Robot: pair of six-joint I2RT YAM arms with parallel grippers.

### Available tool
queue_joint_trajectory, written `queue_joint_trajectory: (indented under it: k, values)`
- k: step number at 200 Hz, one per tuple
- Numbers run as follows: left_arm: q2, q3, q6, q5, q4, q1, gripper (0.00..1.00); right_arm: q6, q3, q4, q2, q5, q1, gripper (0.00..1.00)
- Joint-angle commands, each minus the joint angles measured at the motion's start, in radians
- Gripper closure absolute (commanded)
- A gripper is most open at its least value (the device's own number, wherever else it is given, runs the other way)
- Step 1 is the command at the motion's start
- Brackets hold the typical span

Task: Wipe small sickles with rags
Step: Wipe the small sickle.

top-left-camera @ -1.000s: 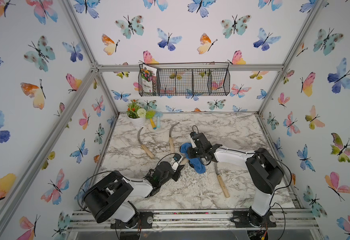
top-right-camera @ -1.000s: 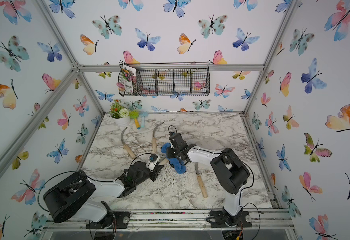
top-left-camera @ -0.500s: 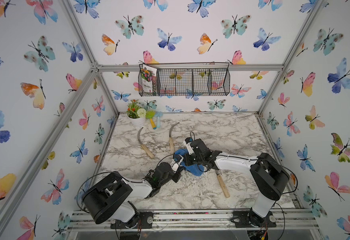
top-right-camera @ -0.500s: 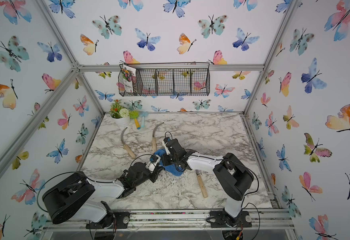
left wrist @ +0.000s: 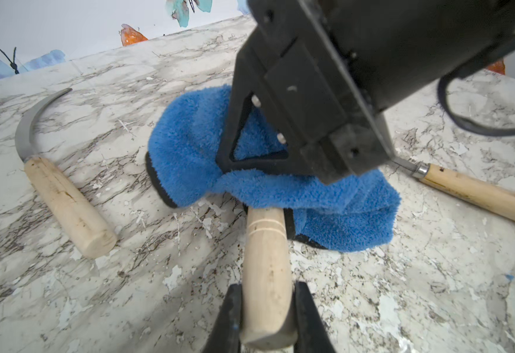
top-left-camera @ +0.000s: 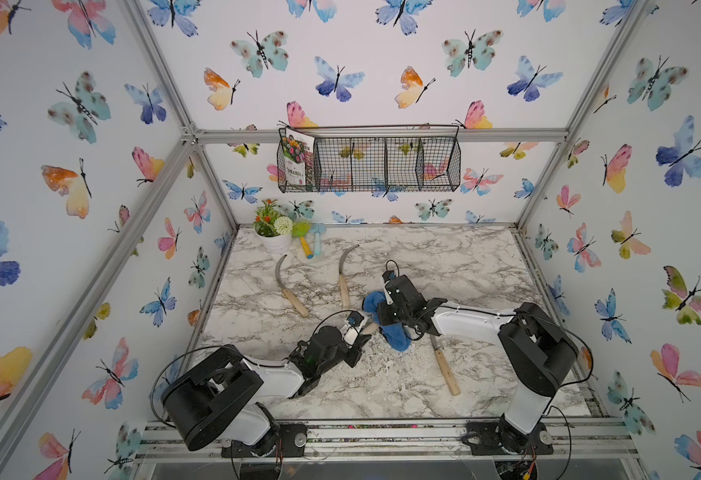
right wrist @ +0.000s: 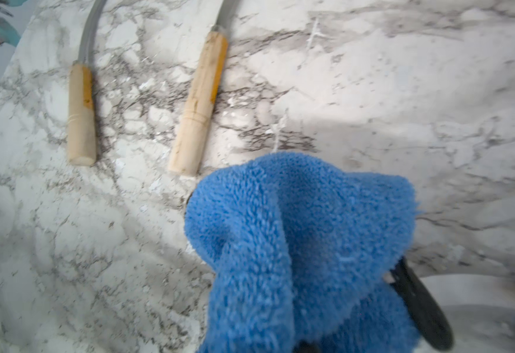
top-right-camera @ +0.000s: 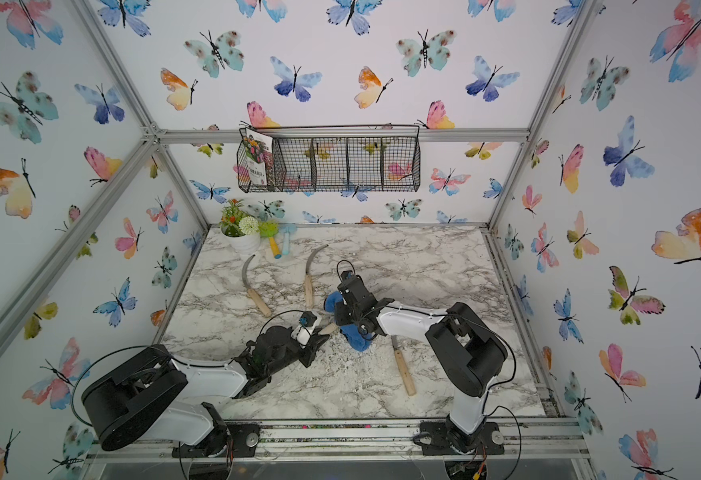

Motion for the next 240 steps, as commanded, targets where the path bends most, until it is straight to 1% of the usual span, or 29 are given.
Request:
queue_joint_trajectory:
  k: [1,11,18,44,80,97,124,141,166,177,193,206,226,240]
  values:
    - [-0.020,0.013,0.010,-0.016,0.085,0.002,1.00,-0.019,-0.019,-0.001,-0.037,-0.131,0.079,0.97]
    - [-0.018,0.014,0.007,-0.018,0.084,0.003,1.00,-0.011,-0.043,0.038,-0.053,-0.176,0.082,0.97]
    - [-0.019,0.014,0.007,-0.018,0.084,0.003,1.00,-0.005,-0.056,0.052,-0.058,-0.185,0.082,0.98]
    - [-0.022,0.014,0.007,-0.017,0.080,0.003,1.00,0.006,-0.060,0.037,-0.036,-0.120,0.070,0.98]
    - [-0.039,-0.003,0.003,-0.013,0.088,0.002,1.00,0.012,-0.097,0.068,0.011,-0.174,-0.045,0.97]
    - [-0.045,-0.005,0.000,-0.011,0.087,0.002,1.00,0.012,-0.104,0.061,0.023,-0.144,-0.094,0.97]
    - [-0.064,-0.021,-0.005,-0.033,0.098,0.003,1.00,0.006,-0.083,0.008,0.030,-0.043,-0.132,0.97]
    - [-0.078,-0.034,-0.005,-0.042,0.110,0.003,1.00,-0.003,-0.072,-0.011,0.010,-0.031,-0.138,0.98]
    - [-0.090,-0.056,0.001,-0.058,0.135,0.003,1.00,-0.011,-0.061,-0.047,-0.063,-0.015,-0.139,0.98]
    - [-0.091,-0.060,0.003,-0.065,0.140,0.002,1.00,-0.013,-0.053,-0.080,-0.102,0.019,-0.139,0.97]
    - [-0.090,-0.057,0.004,-0.071,0.136,0.003,1.00,-0.014,-0.036,-0.145,-0.163,0.100,-0.152,0.97]
    - [-0.085,-0.052,0.007,-0.079,0.131,0.002,1.00,-0.005,-0.023,-0.202,-0.205,0.196,-0.170,0.97]
    - [-0.080,-0.039,0.010,-0.128,0.104,0.001,1.00,0.020,-0.004,-0.294,-0.245,0.344,-0.205,0.98]
    - [-0.075,-0.039,0.014,-0.158,0.107,-0.001,1.00,0.036,0.009,-0.348,-0.250,0.412,-0.234,0.98]
